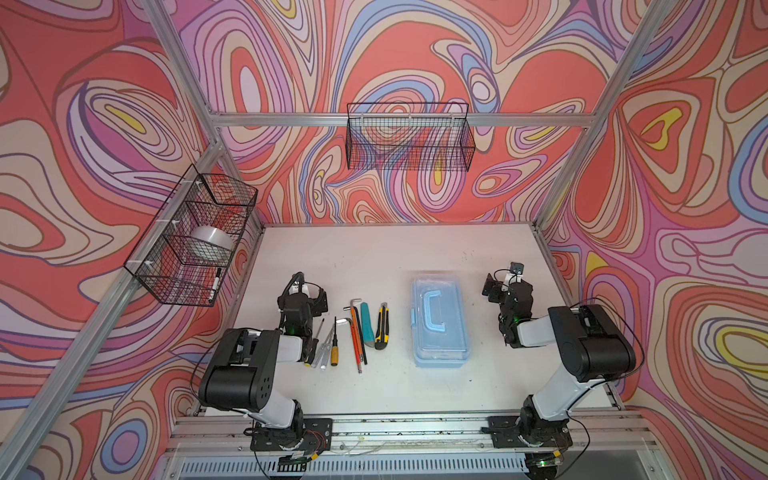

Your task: Pack the tool kit

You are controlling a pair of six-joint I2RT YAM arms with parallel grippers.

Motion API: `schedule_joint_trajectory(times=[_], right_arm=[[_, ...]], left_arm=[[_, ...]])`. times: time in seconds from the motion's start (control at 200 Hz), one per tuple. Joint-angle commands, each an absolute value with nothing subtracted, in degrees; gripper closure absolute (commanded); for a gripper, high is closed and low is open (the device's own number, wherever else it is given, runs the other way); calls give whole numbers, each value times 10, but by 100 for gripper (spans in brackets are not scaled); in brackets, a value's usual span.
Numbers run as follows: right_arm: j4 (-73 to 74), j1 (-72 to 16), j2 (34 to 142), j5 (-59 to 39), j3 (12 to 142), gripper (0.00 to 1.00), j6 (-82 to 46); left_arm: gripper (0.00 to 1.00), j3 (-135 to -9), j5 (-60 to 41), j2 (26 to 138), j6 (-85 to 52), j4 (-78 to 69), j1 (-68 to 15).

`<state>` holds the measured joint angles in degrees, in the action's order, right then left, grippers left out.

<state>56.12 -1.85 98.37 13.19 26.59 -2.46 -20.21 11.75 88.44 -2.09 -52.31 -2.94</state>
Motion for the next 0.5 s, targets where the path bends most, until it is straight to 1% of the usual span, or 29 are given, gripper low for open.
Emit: schedule_joint_trajectory(times=[0.0, 0.496], right_arm=[[563, -16, 983, 129, 264, 2, -27], [565, -16, 982, 129, 262, 2, -27]], left_arm=[[0, -209, 113, 884, -14, -525, -26], [0, -211, 111, 885, -14, -522, -25]])
